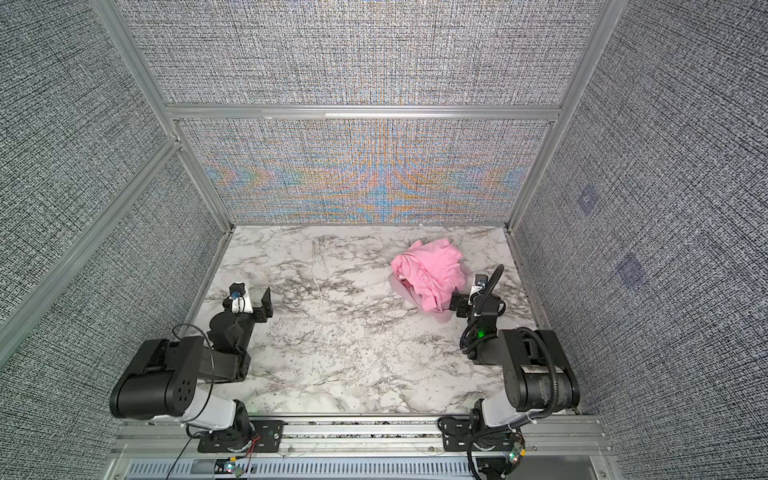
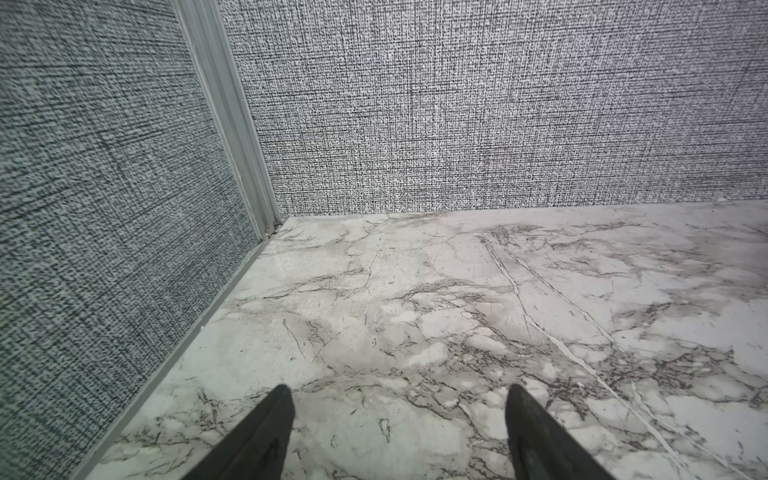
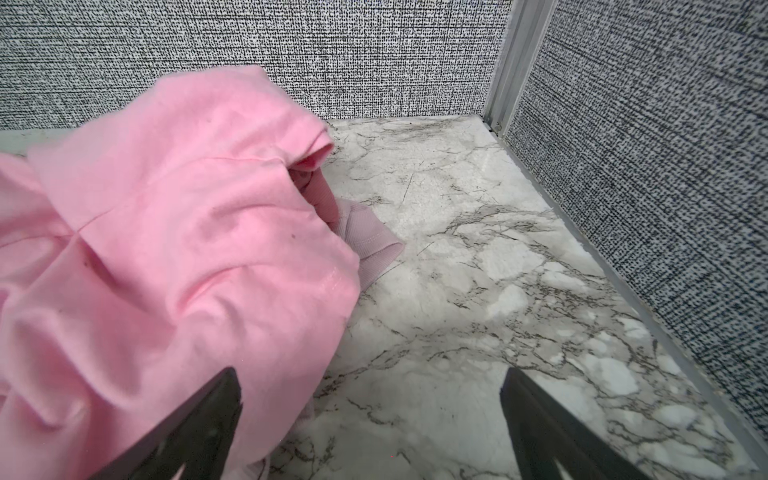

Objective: Pick out a specific cloth from the pile
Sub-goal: 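Reach the right gripper into the pink pile and grasp the lilac garment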

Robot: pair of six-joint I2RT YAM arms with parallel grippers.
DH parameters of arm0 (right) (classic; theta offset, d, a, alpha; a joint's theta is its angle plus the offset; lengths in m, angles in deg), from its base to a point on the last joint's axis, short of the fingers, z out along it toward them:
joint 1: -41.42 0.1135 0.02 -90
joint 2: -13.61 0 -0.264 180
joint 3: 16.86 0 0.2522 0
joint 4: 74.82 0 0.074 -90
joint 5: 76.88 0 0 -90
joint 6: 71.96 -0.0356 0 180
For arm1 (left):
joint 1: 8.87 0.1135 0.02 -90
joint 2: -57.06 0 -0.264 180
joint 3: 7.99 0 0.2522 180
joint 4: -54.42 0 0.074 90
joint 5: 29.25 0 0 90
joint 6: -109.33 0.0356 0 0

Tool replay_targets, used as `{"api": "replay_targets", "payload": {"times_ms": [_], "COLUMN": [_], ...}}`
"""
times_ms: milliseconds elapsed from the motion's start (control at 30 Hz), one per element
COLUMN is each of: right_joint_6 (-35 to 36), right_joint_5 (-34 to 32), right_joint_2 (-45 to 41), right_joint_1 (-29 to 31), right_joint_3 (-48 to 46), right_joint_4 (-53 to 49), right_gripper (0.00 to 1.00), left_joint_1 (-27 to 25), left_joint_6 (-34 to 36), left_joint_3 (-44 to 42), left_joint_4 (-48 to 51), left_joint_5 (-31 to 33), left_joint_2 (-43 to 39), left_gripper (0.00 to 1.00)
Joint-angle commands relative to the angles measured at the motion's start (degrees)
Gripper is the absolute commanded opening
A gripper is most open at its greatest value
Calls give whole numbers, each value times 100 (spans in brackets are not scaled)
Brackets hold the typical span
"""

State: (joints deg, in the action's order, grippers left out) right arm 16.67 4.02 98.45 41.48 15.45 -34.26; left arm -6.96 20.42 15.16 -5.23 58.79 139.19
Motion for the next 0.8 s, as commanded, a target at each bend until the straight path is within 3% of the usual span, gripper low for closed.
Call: {"api": "replay_targets", "payload": {"times_ms": [0,100,233,367,500,600,767], "right_joint_6": [136,-99,-281,-693,-992,-1165,-1573], "right_joint_5": [-547,-767,-1069,-1055,-1121,-1072,-884], "right_joint_2": [-800,-1465,-1820,-1875,-1698,-1509,-1473], "right_joint_1": [242,456,982,1651,2338,2713,2825], "right_joint_3": [440,1249,2002,2470,2732,2847,2910], "right_joint_4": [-1156,-2872,-4382,-5443,-5971,-6151,-6345], "right_gripper": [96,90,85,80,79,78,78], "left_joint_1": [-2,-113,-722,-1252,-1696,-2100,-3025], "left_joint_6": [-168,-781,-928,-1276,-1602,-1722,-1852], "left_joint_3": [137,703,1655,2672,3284,3586,4264], "left_joint_4": [1072,2585,4067,5431,6125,6273,6462], "left_joint_5": [448,499,564,219,-162,-181,-413], "left_joint_2": [-1041,-2033,-2213,-1712,-1182,-847,84], "left_gripper": [75,70,68,67,65,63,59]}}
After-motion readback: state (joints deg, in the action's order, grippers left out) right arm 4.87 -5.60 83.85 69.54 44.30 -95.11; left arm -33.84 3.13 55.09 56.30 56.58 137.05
